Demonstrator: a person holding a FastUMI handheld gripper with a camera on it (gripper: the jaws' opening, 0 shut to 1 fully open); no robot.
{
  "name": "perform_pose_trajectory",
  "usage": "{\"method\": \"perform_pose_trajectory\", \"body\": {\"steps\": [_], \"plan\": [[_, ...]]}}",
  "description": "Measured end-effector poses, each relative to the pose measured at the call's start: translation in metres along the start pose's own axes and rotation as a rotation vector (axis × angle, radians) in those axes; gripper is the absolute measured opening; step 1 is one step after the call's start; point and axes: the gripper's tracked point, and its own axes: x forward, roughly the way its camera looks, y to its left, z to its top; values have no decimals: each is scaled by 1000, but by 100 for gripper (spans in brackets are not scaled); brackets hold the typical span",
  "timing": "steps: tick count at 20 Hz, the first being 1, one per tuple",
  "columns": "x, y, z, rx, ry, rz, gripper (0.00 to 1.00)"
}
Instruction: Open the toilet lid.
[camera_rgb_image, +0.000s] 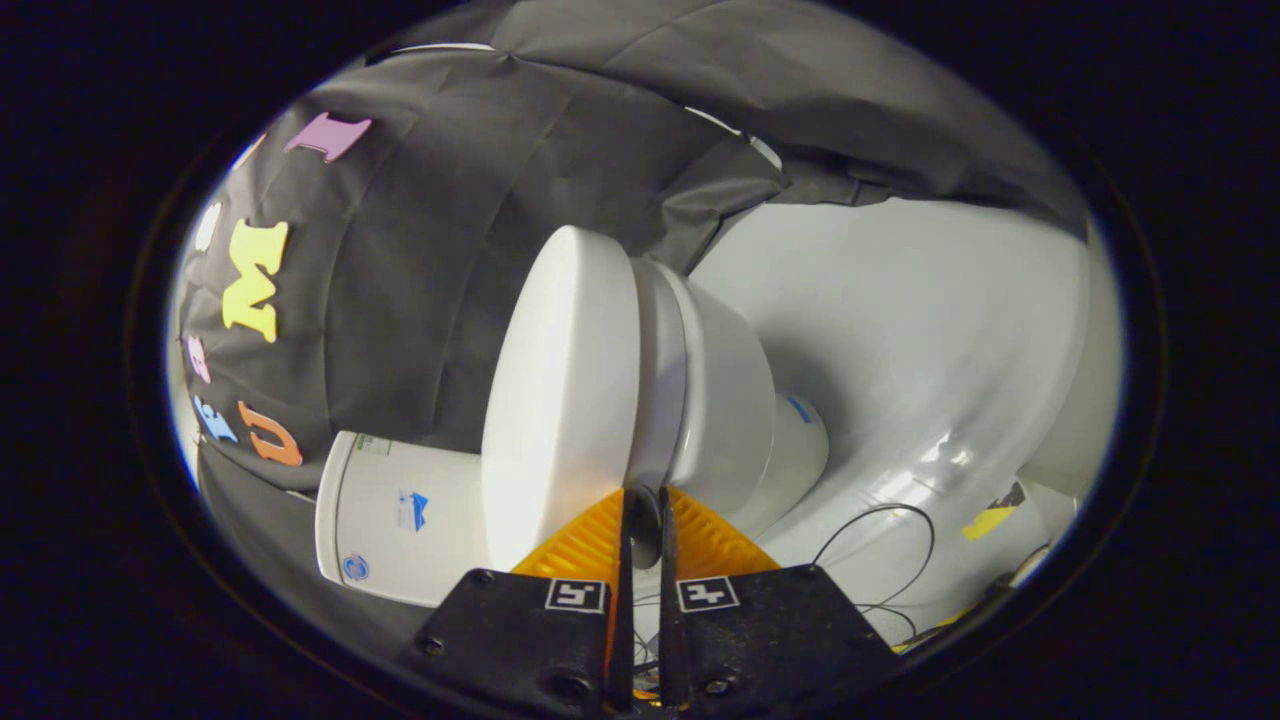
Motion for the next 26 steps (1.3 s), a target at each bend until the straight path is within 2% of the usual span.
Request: {"method": "perform_pose_trajectory", "body": {"steps": [4,13,26], "plan": [[-4,6,-2,27,10,8,7],[-23,35,3,-19,-37,55,4],[-45,85,5,-227,-90,-10,4]]}}
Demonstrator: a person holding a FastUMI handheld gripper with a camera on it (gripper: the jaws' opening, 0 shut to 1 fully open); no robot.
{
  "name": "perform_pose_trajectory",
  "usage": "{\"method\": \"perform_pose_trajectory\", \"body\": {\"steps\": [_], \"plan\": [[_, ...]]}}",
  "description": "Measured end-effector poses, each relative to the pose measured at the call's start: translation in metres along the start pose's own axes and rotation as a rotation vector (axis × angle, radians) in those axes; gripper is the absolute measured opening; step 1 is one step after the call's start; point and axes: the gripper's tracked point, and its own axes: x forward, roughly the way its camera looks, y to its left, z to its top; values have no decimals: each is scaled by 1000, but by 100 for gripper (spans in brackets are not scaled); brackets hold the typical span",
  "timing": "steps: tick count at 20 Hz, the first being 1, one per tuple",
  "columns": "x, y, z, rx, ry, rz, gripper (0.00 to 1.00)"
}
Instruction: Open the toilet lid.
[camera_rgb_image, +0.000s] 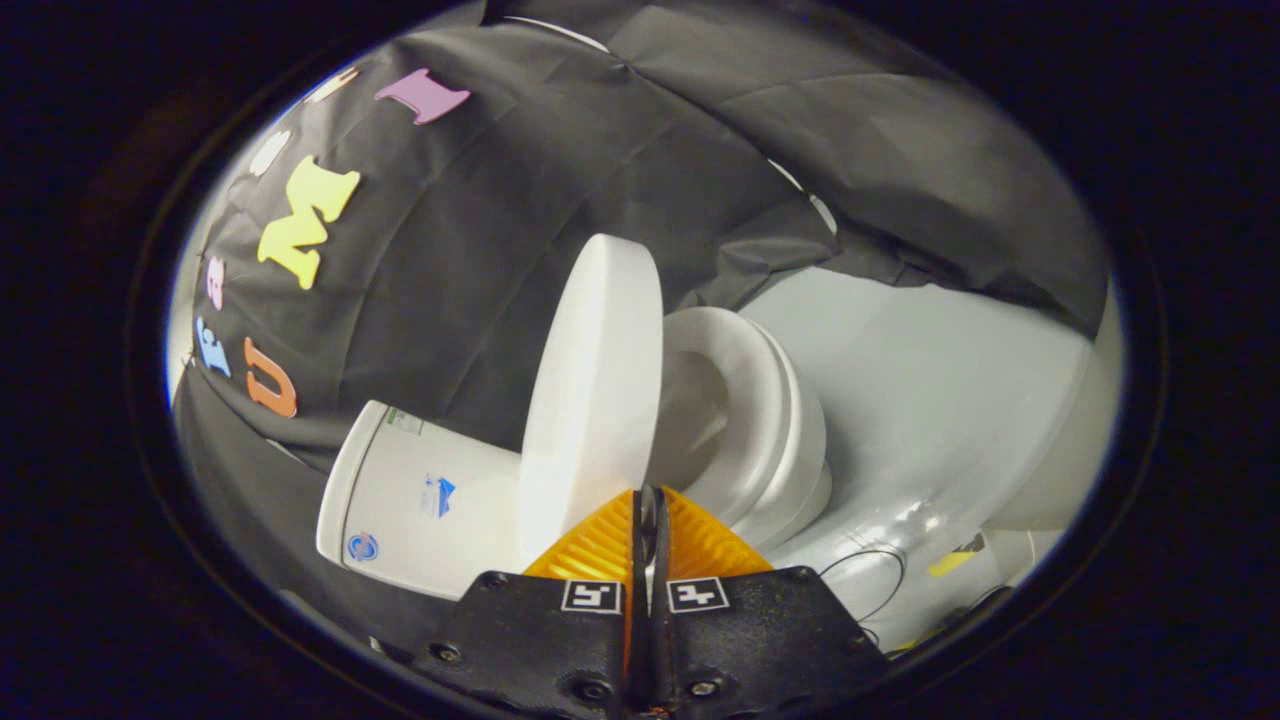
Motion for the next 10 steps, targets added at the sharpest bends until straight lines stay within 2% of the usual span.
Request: {"method": "perform_pose_trajectory", "body": {"steps": [10], "plan": [[-18,67,8,-172,-57,11,4]]}}
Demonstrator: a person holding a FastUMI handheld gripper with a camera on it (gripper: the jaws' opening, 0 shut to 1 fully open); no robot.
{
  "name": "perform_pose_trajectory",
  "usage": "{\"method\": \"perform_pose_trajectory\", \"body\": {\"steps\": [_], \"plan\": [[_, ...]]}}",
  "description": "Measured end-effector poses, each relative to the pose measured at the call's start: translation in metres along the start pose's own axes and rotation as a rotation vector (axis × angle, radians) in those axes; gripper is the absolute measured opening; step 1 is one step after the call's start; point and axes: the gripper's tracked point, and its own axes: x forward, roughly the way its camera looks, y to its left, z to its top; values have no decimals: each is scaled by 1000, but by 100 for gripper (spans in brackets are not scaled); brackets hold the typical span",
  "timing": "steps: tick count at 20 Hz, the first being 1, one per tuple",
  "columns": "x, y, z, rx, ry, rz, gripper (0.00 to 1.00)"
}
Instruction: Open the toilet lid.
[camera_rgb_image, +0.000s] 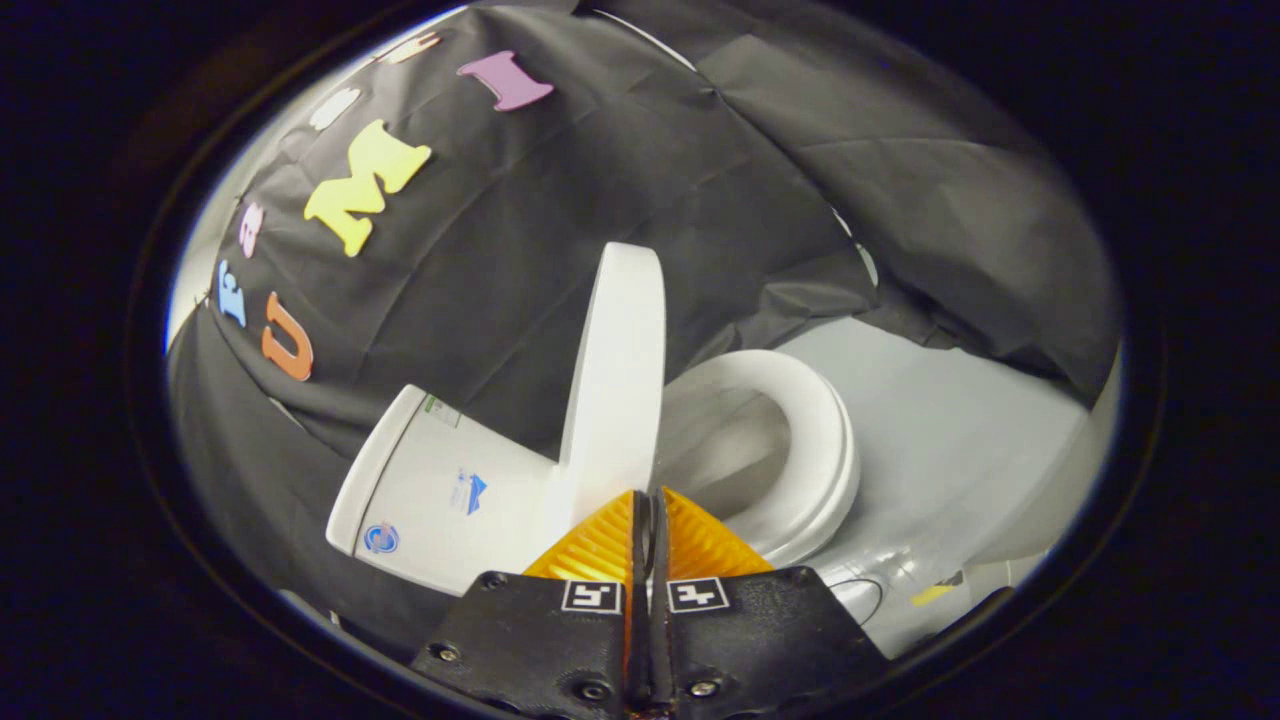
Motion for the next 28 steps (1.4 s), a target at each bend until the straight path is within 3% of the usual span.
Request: {"method": "perform_pose_trajectory", "body": {"steps": [14,28], "plan": [[-12,44,2,-176,-35,-55,4],[-21,104,1,-296,-57,-50,4]]}}
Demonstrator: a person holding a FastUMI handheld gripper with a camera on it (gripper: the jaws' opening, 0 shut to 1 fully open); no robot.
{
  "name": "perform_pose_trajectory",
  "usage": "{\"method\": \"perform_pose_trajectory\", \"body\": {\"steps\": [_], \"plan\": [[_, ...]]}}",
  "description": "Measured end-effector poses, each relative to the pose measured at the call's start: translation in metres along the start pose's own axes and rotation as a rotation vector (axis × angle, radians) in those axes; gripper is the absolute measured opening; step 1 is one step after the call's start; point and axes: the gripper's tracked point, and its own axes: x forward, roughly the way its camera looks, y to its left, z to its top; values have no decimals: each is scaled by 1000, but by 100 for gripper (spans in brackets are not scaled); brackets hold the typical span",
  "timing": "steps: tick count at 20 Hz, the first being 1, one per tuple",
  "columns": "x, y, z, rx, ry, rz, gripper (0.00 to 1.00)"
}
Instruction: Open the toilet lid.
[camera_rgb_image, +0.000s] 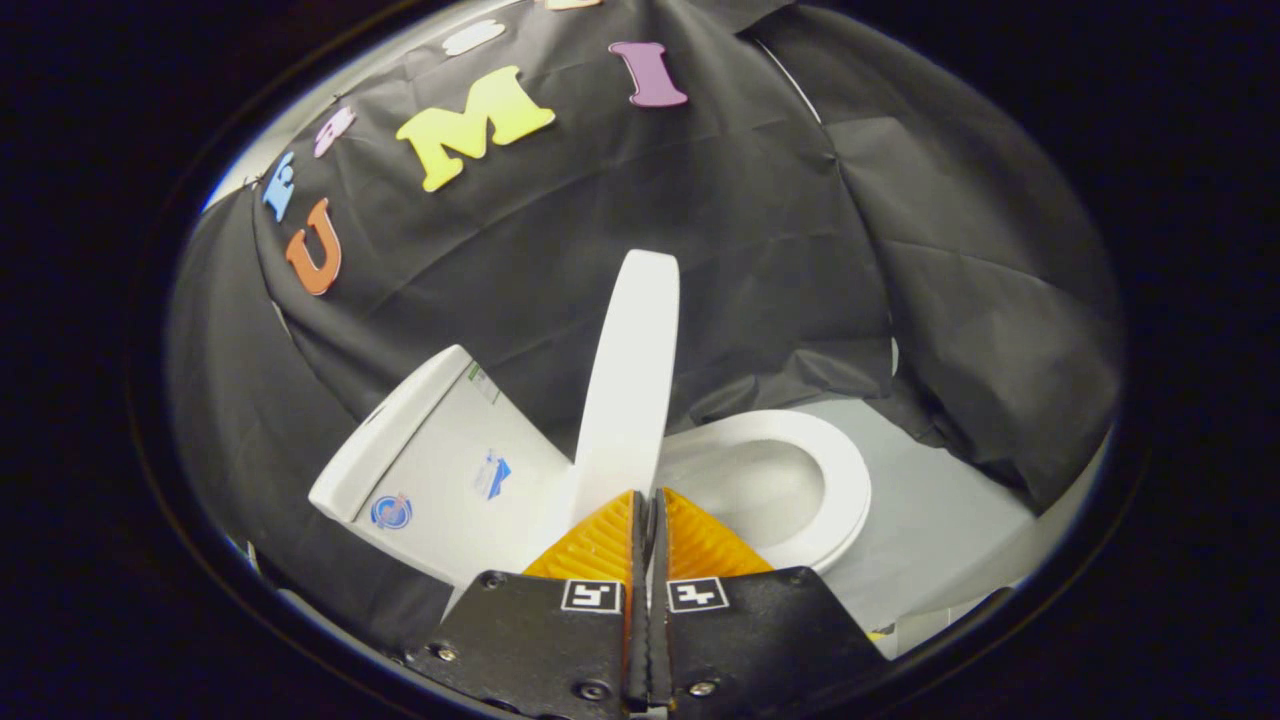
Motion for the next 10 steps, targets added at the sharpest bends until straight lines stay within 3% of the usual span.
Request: {"method": "perform_pose_trajectory", "body": {"steps": [10], "plan": [[-3,52,5,-91,-29,5,5]]}}
